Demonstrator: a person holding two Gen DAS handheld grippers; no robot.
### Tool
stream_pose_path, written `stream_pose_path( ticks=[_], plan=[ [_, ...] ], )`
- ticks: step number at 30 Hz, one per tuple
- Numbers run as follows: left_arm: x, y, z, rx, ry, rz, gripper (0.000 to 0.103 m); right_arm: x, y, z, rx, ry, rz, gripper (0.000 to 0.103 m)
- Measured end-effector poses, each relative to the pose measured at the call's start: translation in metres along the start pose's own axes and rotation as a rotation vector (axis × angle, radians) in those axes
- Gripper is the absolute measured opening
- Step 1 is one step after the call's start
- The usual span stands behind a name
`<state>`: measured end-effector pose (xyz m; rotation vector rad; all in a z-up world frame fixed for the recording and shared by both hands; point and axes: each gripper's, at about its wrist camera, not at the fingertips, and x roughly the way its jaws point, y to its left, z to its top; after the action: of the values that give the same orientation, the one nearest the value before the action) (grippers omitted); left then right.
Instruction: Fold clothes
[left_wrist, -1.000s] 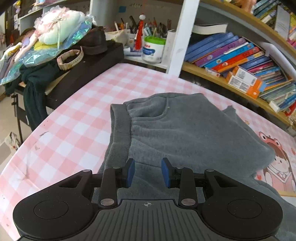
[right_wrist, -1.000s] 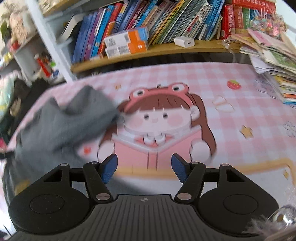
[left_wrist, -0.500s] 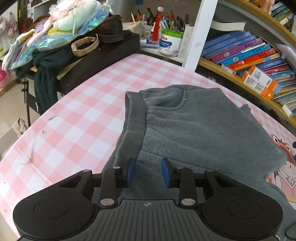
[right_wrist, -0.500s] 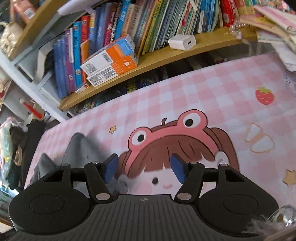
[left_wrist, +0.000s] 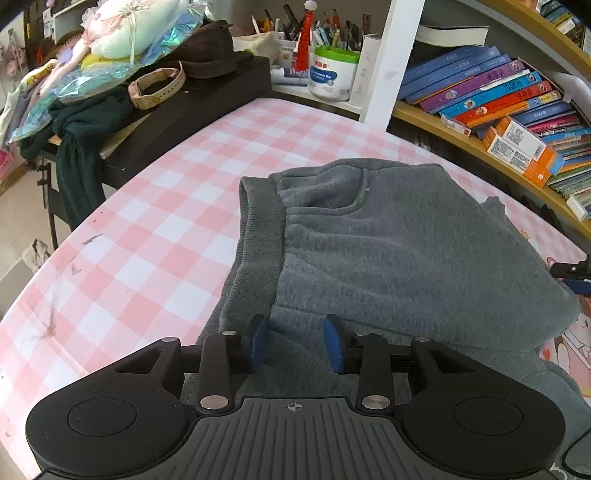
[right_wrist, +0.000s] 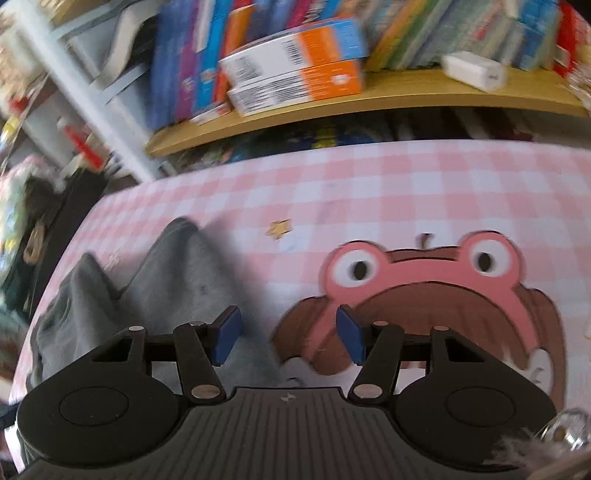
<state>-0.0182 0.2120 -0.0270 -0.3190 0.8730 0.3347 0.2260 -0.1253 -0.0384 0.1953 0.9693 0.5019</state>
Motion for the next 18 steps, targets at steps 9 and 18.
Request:
stream_pose_path(
  ticks=[9, 18],
  plan=[
    [0.002, 0.003, 0.003, -0.005, 0.005, -0.019, 0.038, -0.031, 0.011, -0.001, 0.053, -0.058, 0.163, 0.007],
    [0.008, -0.001, 0.006, 0.019, 0.003, -0.076, 0.038, -0.132, 0.019, -0.03, 0.055, -0.324, 0.066, 0.006]
  ],
)
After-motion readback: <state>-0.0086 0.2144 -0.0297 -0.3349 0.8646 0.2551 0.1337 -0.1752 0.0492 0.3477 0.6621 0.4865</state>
